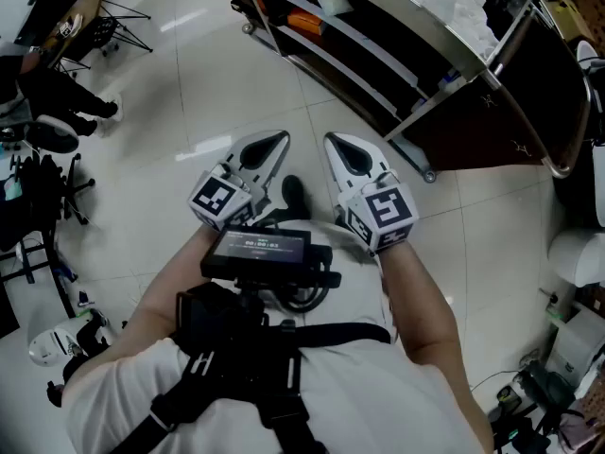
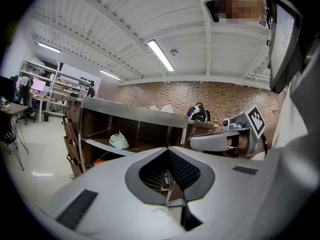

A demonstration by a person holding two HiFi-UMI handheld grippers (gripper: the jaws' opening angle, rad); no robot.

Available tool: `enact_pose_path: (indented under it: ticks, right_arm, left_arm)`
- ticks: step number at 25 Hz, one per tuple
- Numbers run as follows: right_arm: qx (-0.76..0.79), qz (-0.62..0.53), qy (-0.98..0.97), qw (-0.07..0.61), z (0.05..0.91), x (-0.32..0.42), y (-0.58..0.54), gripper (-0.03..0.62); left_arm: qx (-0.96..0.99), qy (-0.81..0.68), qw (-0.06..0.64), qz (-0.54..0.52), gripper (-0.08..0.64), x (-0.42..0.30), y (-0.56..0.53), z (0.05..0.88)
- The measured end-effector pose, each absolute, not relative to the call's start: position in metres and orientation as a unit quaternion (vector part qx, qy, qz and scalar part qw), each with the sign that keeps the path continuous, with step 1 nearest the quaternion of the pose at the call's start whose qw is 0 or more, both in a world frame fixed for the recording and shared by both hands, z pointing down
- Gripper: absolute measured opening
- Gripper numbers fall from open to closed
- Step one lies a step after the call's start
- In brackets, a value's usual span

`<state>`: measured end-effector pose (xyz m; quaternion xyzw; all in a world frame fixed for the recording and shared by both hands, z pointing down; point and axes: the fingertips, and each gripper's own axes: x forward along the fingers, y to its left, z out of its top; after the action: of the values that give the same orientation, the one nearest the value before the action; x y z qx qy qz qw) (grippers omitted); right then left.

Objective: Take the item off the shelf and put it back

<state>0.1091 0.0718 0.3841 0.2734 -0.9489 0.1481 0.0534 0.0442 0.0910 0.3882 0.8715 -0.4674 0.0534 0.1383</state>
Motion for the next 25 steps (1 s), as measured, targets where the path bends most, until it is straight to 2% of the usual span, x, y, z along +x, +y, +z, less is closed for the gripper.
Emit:
enact_pose_path:
  ticks: [12,25]
  right_arm:
    - [0.281,0.154,-0.944,0.072,0.403,0.068,0.044,0.006]
    - [0.335,0.113,-0.932,0.077,0.377,0.003,0.001,0.006]
  left_arm:
    - [0.876,-0.457,0.143,0.048,0.003,0.005,0.063,0.406]
    - [0.888,-0.44,0.13,0.039,0.003,-0.079,0.019,0.394]
